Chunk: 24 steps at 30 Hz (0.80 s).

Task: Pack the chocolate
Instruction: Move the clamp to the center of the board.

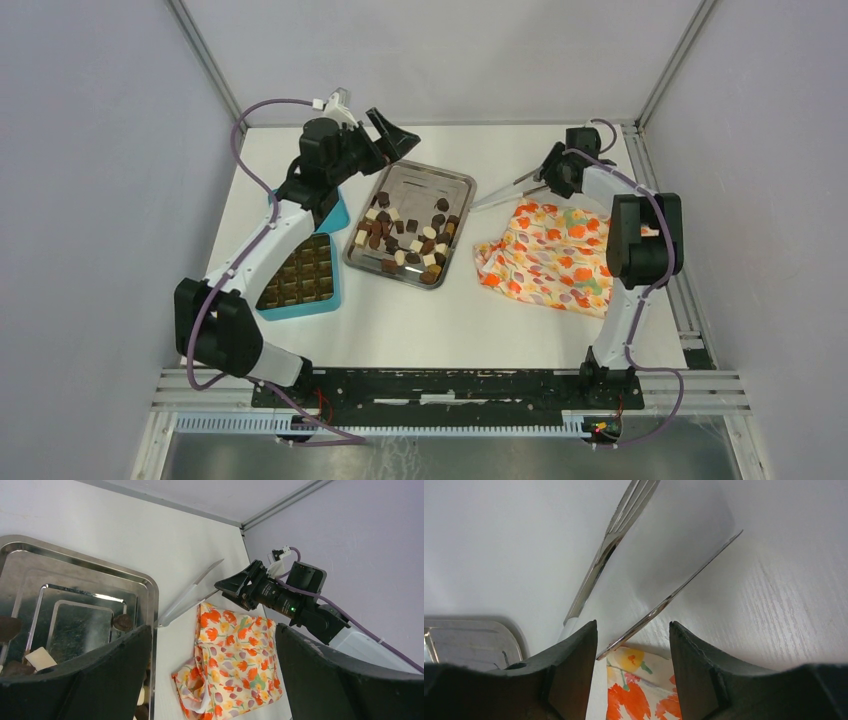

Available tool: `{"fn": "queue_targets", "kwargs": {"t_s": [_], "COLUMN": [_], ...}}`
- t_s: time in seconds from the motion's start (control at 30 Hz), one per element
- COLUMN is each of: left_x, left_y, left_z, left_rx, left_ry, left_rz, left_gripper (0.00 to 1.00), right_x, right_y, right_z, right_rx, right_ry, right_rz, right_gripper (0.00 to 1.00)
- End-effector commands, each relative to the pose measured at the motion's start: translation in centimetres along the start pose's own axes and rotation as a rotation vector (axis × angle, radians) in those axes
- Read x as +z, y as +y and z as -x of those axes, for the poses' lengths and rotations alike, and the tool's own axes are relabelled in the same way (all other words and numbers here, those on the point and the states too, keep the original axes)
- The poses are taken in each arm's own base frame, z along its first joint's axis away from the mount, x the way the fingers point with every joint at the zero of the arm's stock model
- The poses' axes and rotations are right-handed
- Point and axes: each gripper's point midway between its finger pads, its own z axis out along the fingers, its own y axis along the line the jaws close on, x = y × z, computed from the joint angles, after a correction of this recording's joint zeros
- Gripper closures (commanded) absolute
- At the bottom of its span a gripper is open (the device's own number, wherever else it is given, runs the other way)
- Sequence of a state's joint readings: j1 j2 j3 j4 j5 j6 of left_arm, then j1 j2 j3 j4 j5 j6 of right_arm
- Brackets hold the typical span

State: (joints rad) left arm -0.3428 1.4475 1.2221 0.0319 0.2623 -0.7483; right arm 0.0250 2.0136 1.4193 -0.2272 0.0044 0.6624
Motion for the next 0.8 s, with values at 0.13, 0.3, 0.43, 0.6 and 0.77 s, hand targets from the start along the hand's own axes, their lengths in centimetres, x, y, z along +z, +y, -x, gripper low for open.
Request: {"fn": "queue_targets", "kwargs": {"t_s": [0.13,0.3,0.43,0.6,0.77], "left_x": [0.9,1.2,1.2,1.3,1.4], "left_y": [-1.9,-2.0,-2.1,-2.2,-2.3], "left_z": [1.6,1.3,1.2,1.3,1.1], "left_rx": [-0.024,-0.034,-0.034,-0.035,-0.036], "left_ry": [-0.027,-0.016,-0.014,-0.015,-0.011], "left_rz": [-0.036,-0.036,-0.033,-0.034,-0.035], "left_gripper": [0.03,0.04,0.04,0.04,0.04], "right_x": [1.4,1.9,2.2,2.4,2.5], "right_y": [-0.3,-0.4,-0.4,-0.6,-1.0], "right_z": [0.8,1.0,1.7,2.0,2.6], "right_rx": [0.031,0.029,0.023,0.030,0.017], "right_ry": [-0.027,-0.036,-0.054,-0.060,-0.072], "right_rz": [-0.036,-0.047,-0.052,-0.053,-0.052], "right_gripper": [0.43,0.45,0.47,0.54,0.61]}}
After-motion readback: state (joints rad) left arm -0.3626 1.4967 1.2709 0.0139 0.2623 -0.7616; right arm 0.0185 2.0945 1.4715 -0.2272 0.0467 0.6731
